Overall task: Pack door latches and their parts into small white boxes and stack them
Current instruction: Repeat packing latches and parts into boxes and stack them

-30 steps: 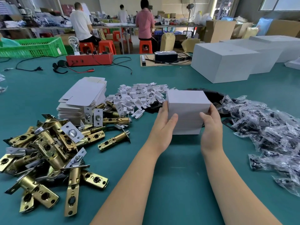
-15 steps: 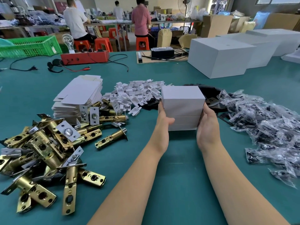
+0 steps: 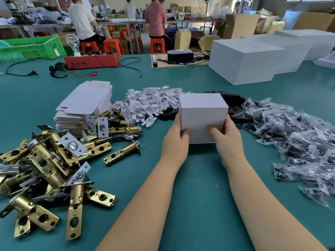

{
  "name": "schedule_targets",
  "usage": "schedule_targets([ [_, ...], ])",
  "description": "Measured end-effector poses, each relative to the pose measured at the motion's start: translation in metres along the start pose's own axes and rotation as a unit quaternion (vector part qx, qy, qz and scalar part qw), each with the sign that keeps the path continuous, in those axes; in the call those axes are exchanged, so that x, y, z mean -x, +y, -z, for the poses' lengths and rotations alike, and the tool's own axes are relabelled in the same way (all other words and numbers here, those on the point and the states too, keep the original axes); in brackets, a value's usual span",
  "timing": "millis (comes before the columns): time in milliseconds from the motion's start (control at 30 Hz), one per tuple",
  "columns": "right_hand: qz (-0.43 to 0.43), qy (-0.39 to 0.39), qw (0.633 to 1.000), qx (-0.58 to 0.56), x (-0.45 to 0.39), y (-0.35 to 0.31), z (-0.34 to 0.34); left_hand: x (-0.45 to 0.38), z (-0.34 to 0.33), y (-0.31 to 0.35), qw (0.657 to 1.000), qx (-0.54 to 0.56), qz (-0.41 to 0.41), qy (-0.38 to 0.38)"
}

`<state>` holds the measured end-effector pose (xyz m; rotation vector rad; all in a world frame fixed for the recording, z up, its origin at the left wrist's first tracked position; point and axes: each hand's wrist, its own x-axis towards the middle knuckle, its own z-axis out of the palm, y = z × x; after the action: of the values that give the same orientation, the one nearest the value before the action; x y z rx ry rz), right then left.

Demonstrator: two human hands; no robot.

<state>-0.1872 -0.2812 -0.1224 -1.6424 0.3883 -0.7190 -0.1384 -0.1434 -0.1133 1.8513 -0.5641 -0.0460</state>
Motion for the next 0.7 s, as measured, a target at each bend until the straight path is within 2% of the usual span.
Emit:
schedule_targets([
  [233, 0.011, 0.009, 0.998, 0.057, 0.0032, -0.0022, -0.0003, -0.0031, -0.0031, -0.0046, 0.995, -0.097, -0.01, 0.037],
  [467, 0.006, 0.017, 0.998, 0.065, 0.0039, -0.001, -0.0005, -0.0027, -0.0042, -0.0035, 0.992, -0.115, -0.015, 0.048],
  [700, -0.038, 0.019, 0.998, -0.039, 0.0054, -0.0025, -0.0064, 0.0003, -0.0025, -0.0005, 0.997, -0.072, 0.014, 0.009],
])
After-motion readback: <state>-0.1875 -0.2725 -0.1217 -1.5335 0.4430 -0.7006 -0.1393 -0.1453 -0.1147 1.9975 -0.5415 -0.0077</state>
